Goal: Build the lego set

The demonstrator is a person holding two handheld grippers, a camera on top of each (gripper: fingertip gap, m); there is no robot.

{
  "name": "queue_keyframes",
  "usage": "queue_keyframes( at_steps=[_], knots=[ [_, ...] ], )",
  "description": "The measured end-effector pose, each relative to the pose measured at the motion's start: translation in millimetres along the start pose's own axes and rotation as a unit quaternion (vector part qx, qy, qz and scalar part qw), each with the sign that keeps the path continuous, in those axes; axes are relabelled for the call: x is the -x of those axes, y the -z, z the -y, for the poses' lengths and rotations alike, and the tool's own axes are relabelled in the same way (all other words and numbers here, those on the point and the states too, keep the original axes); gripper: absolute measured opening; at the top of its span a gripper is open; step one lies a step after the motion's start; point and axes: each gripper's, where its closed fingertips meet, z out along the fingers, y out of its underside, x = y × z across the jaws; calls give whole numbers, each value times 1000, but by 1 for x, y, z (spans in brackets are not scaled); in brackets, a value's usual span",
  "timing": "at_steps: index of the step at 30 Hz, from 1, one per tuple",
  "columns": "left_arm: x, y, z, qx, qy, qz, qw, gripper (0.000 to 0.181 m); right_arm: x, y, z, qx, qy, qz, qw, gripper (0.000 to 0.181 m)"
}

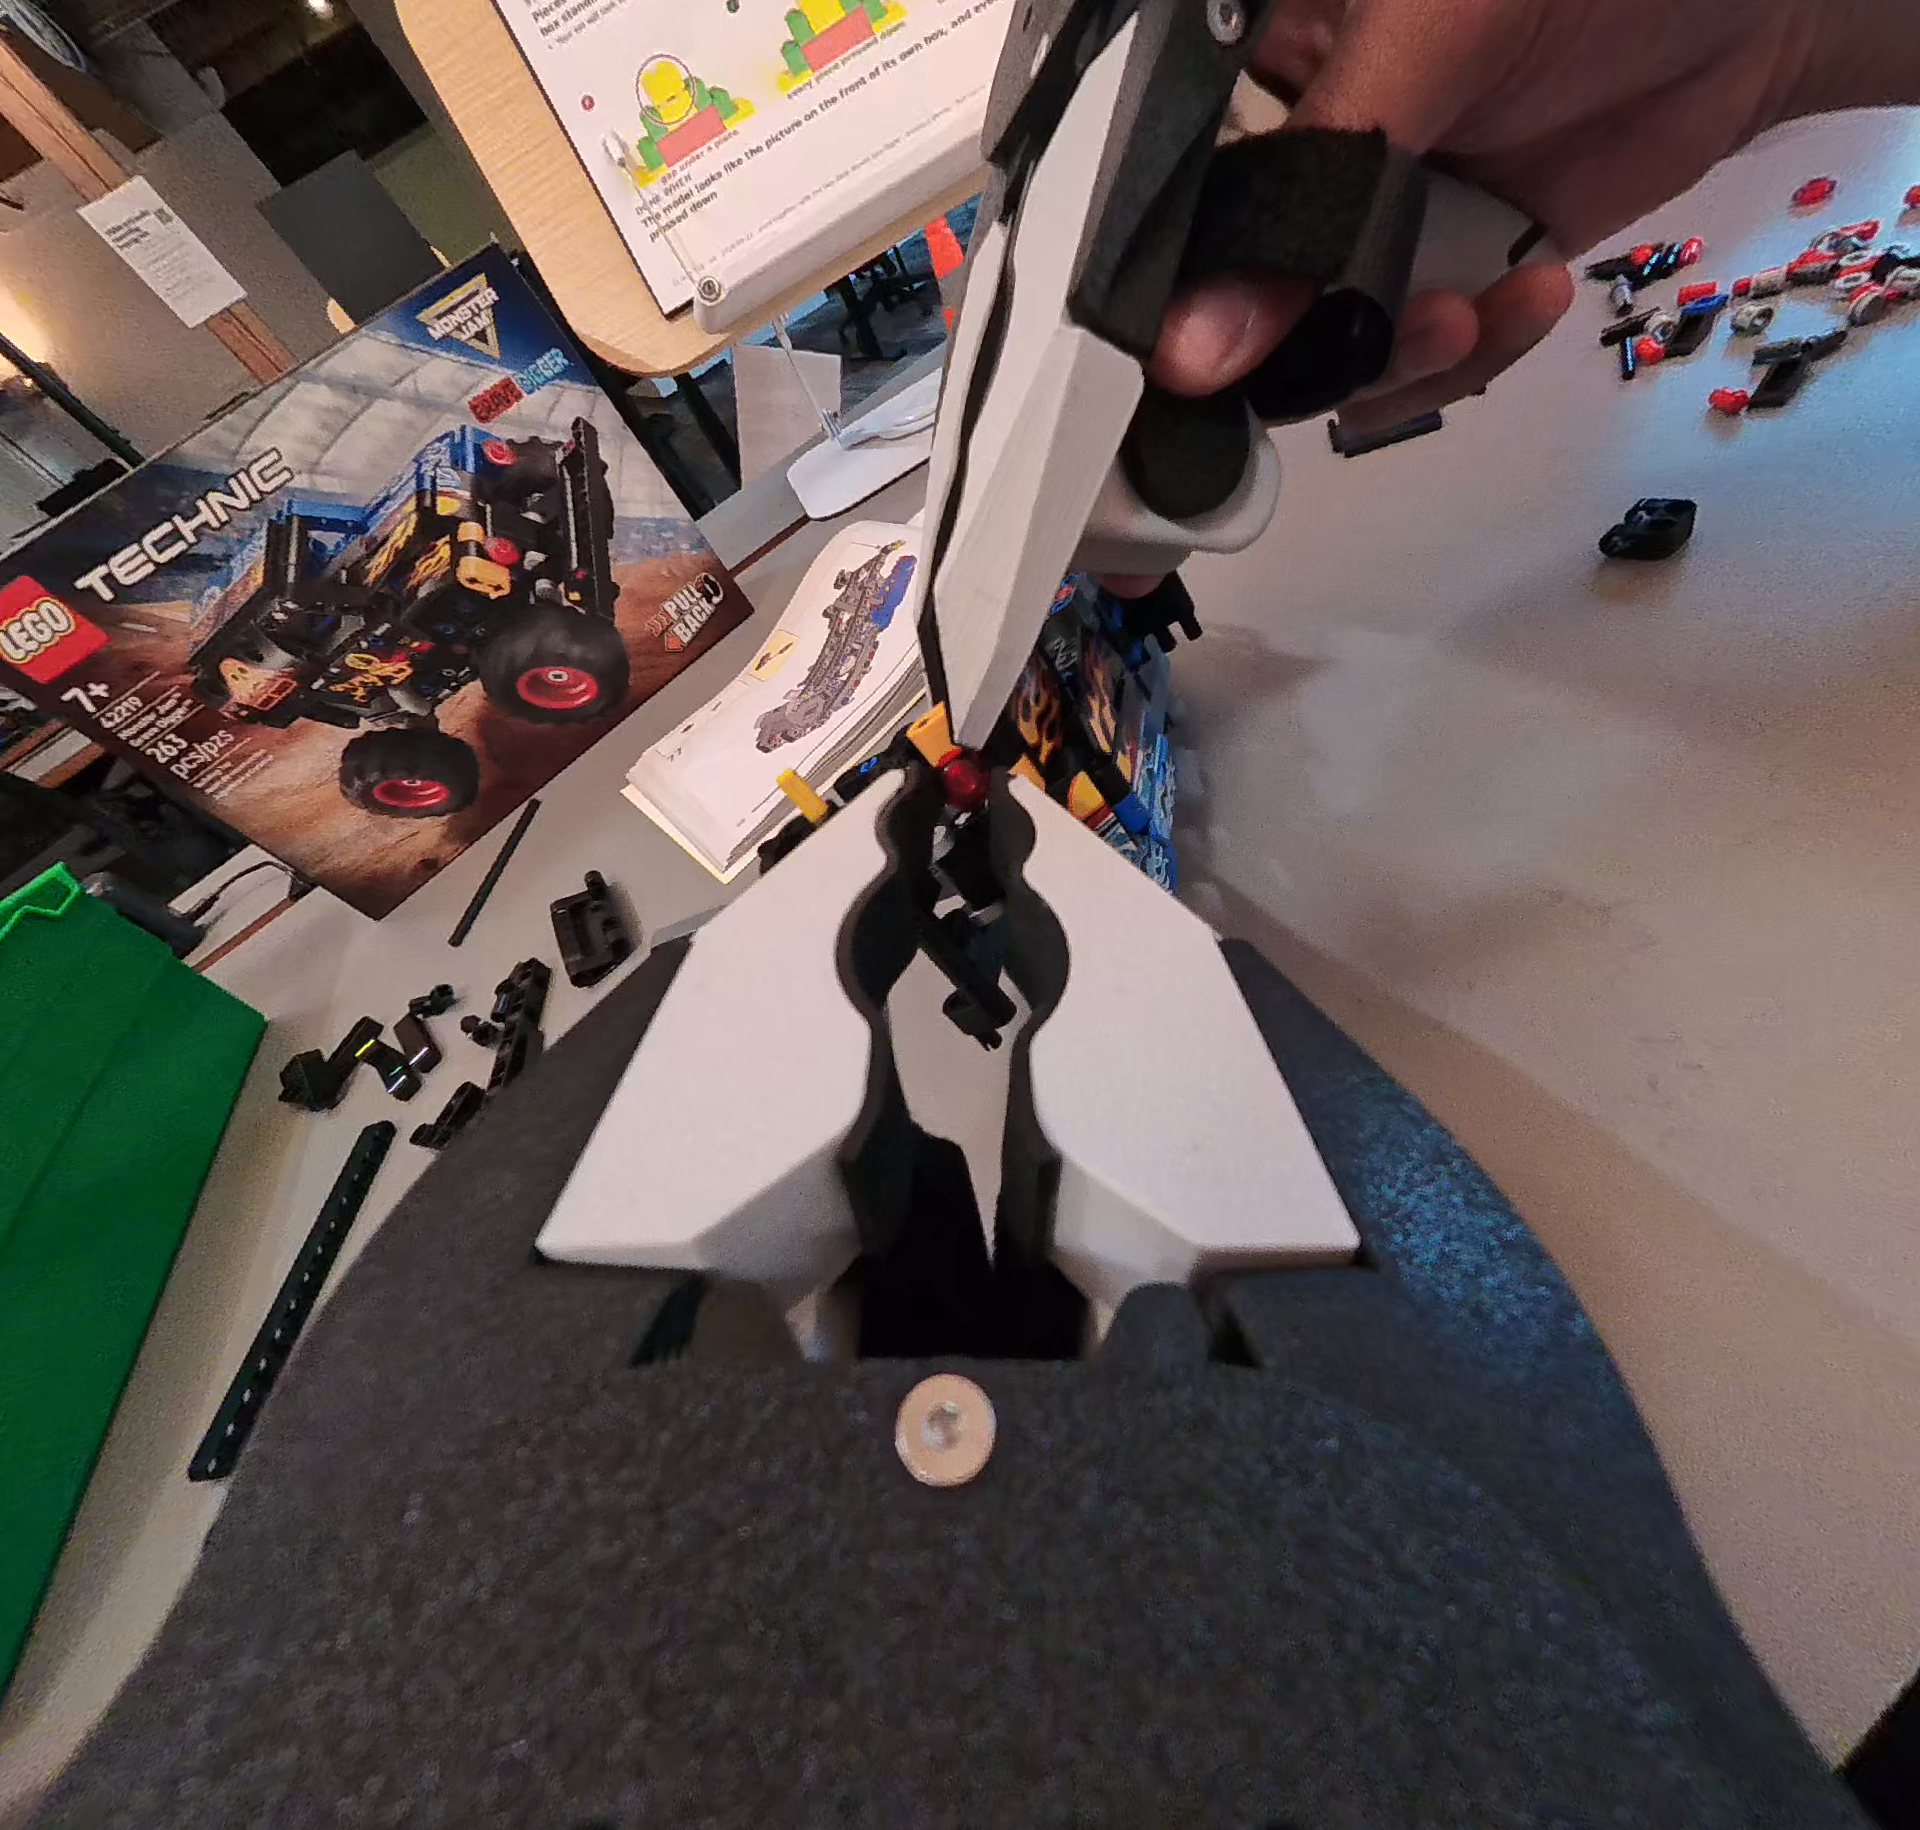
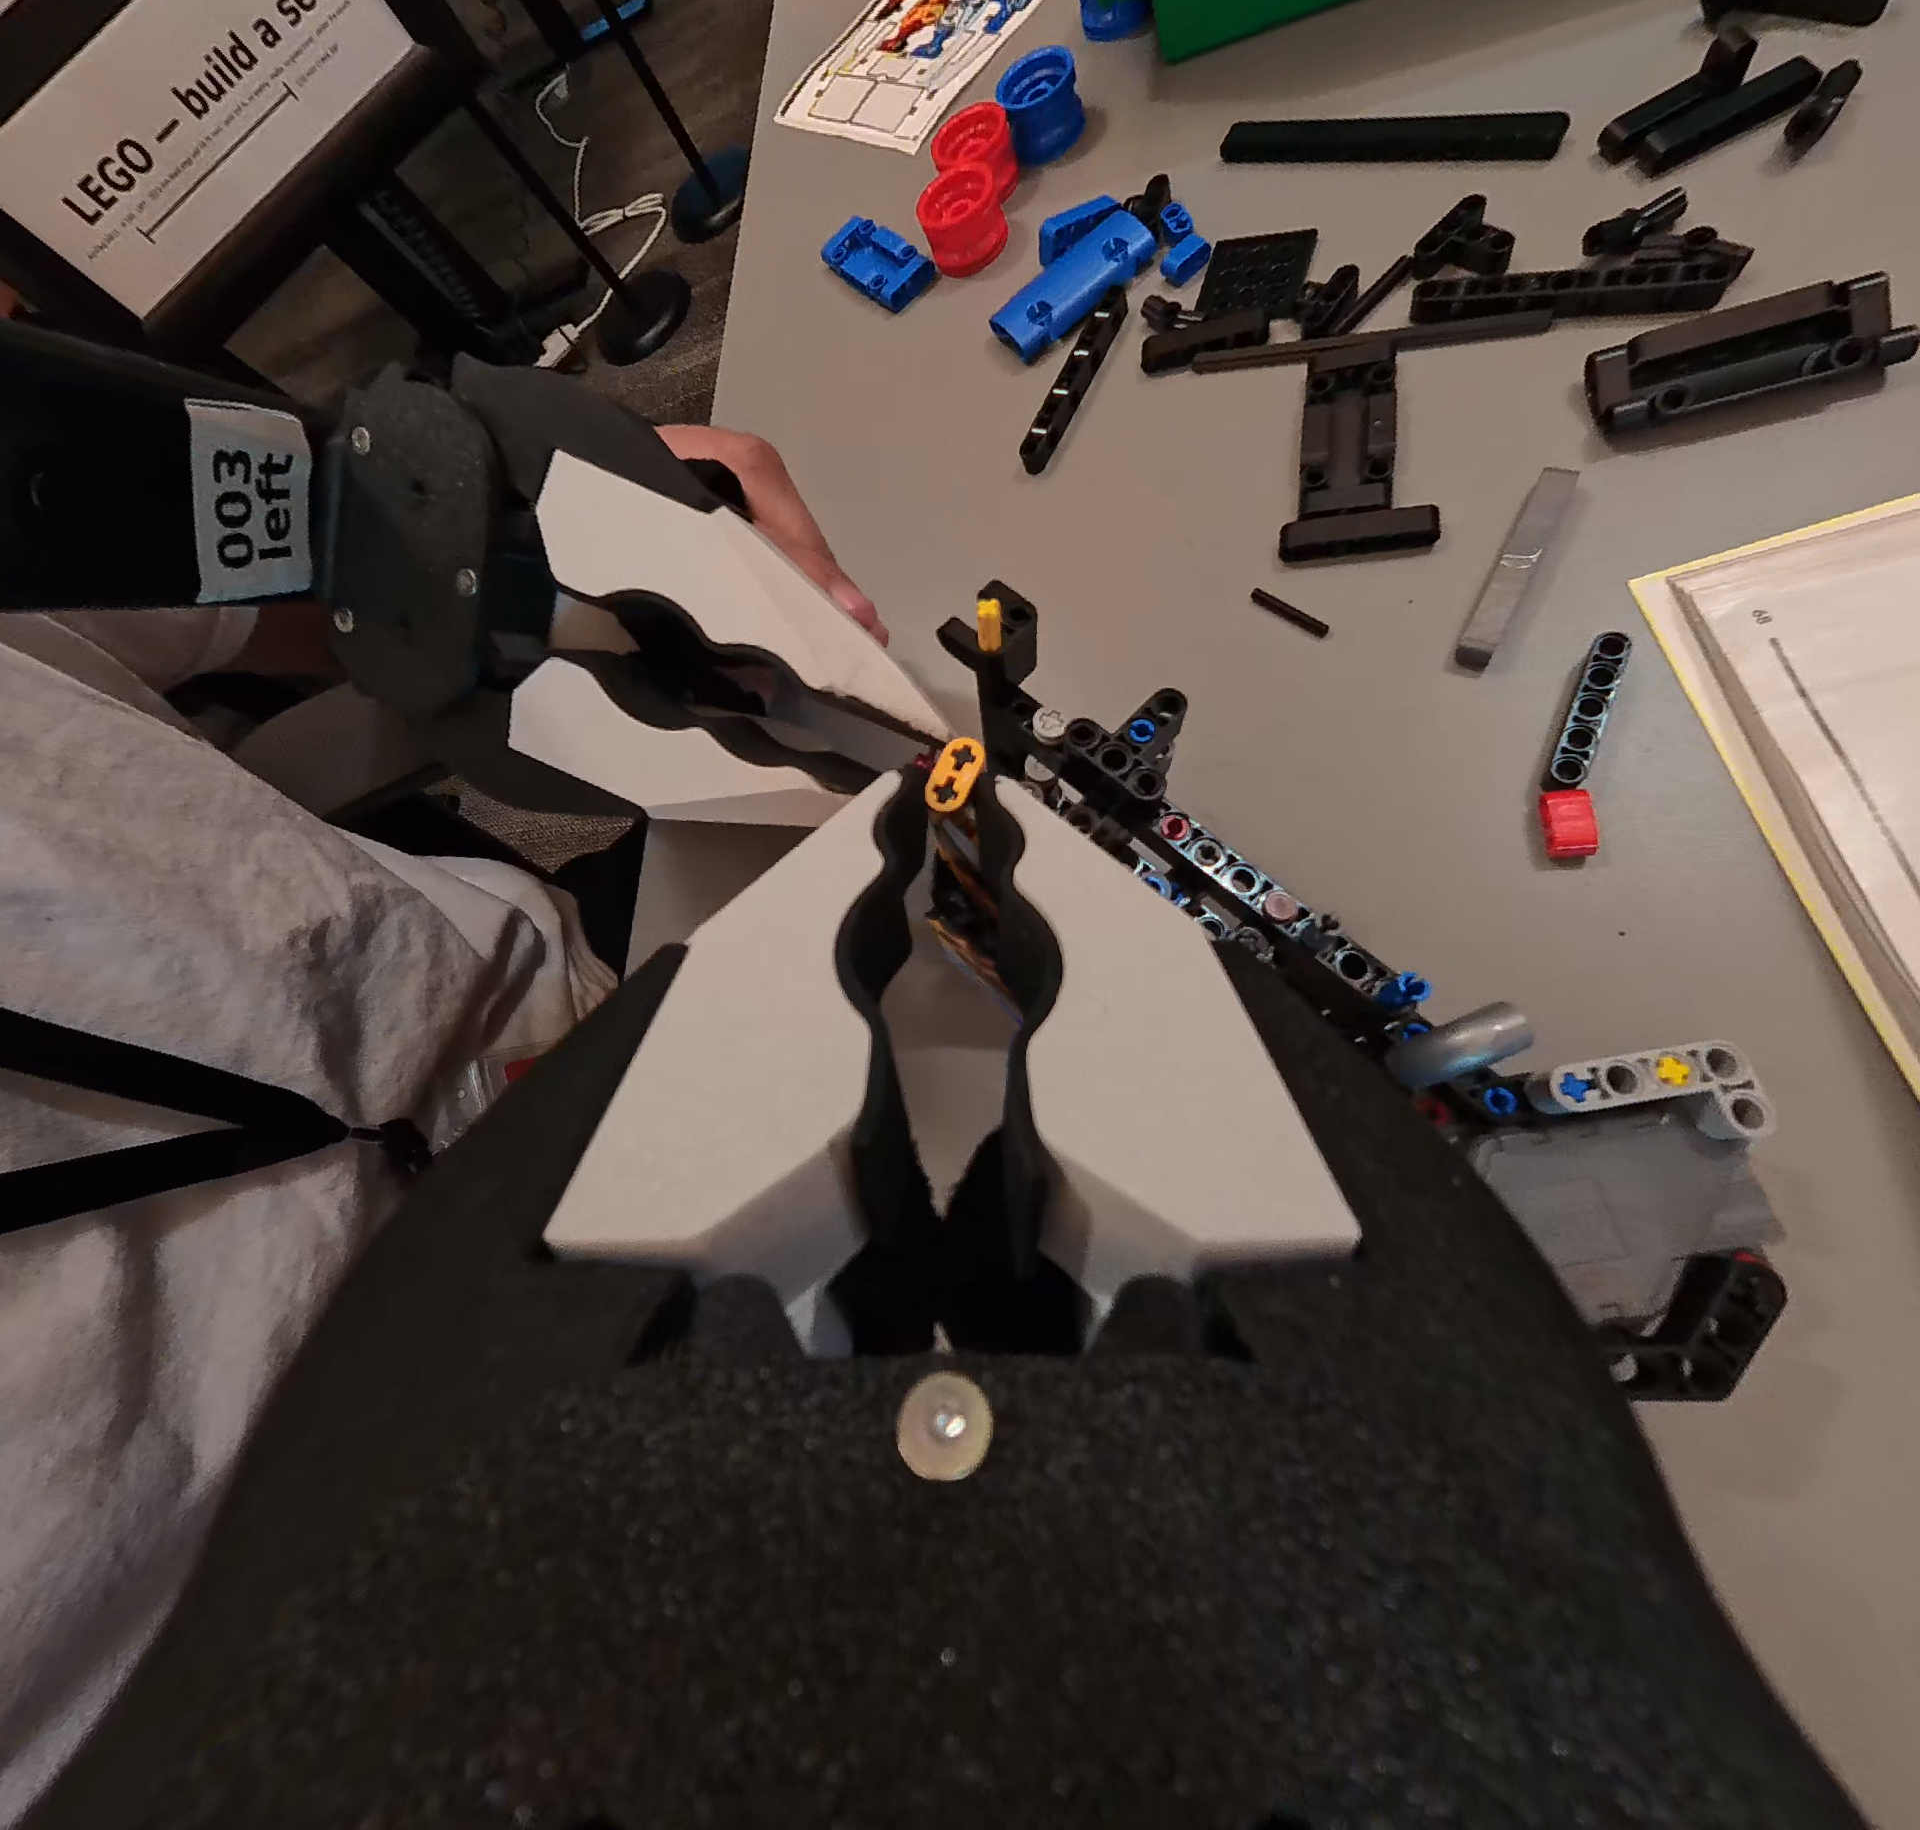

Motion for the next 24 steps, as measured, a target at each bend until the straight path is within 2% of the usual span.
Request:
queue_keyframes(
  at_steps=[16, 22, 24],
  knots=[
    [0, -3, -3, 11, 15, -9, 1000, 8, -2, 0, 0, 0, -2, -4, 1000, 9],
    [7, 3, 0, -2, -2, 16, 1000, 8, -2, 3, 9, -10, 78, -62, 995, 13],
    [10, 7, 5, -21, -14, 32, 999, 8, 7, 7, 16, -28, 97, -53, 994, 13]
  ],
)
